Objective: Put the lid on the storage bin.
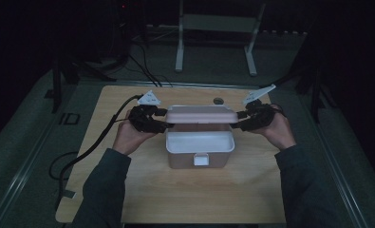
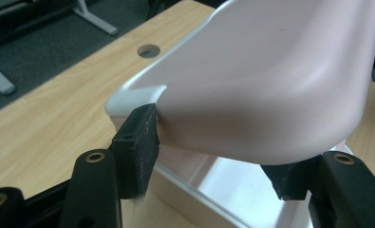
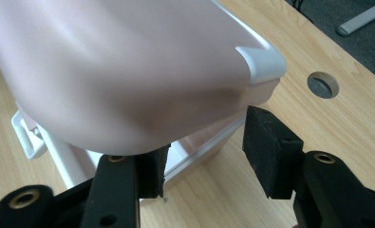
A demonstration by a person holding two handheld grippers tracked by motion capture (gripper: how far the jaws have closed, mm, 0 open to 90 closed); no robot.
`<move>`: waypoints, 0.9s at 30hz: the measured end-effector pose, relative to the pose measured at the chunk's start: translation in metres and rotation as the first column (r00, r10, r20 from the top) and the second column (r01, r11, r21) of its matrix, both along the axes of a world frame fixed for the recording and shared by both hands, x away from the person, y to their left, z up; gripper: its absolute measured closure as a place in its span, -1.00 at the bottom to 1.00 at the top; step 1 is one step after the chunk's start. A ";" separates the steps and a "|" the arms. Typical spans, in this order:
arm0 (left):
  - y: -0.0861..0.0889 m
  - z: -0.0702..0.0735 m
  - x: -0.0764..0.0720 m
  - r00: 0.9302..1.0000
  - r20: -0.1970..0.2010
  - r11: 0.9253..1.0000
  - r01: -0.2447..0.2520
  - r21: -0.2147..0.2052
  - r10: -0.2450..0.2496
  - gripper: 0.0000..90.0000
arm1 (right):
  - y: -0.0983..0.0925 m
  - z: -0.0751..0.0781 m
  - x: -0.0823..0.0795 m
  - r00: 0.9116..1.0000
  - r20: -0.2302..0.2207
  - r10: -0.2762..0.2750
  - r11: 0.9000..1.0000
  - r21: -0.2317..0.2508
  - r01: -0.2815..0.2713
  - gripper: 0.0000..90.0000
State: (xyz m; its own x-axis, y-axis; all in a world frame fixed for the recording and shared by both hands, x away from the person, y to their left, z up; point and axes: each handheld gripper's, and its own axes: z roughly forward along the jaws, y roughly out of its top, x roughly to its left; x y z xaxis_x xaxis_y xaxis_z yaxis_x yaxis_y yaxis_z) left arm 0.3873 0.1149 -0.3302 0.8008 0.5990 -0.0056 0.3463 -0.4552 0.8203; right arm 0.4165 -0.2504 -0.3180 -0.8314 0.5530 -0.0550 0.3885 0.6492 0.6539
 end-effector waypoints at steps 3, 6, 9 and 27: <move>0.000 -0.004 -0.003 1.000 -0.010 1.000 -0.005 0.009 0.005 -0.11 | 0.000 0.000 -0.002 1.000 -0.002 0.004 1.000 0.000 -0.004 0.12; -0.001 -0.006 -0.007 1.000 -0.011 0.999 -0.023 0.039 0.024 -0.12 | 0.002 -0.002 -0.005 1.000 -0.004 0.019 1.000 -0.015 -0.019 0.10; -0.002 -0.007 -0.008 0.998 -0.048 0.999 -0.030 0.036 0.032 -0.13 | 0.003 -0.003 -0.008 1.000 0.003 0.019 1.000 -0.020 -0.019 0.11; 0.020 -0.002 -0.036 0.998 -0.040 0.998 0.050 -0.049 -0.052 -0.27 | 0.000 -0.010 -0.018 1.000 -0.017 0.023 1.000 -0.004 -0.023 0.08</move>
State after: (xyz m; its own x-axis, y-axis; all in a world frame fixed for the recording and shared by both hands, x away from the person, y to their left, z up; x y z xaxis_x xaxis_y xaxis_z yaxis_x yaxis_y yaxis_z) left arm 0.3517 0.1352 -0.3317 0.8287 0.5556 -0.0674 0.3578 -0.4333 0.8272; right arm 0.3981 -0.2505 -0.3278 -0.8447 0.5335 -0.0436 0.3842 0.6609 0.6447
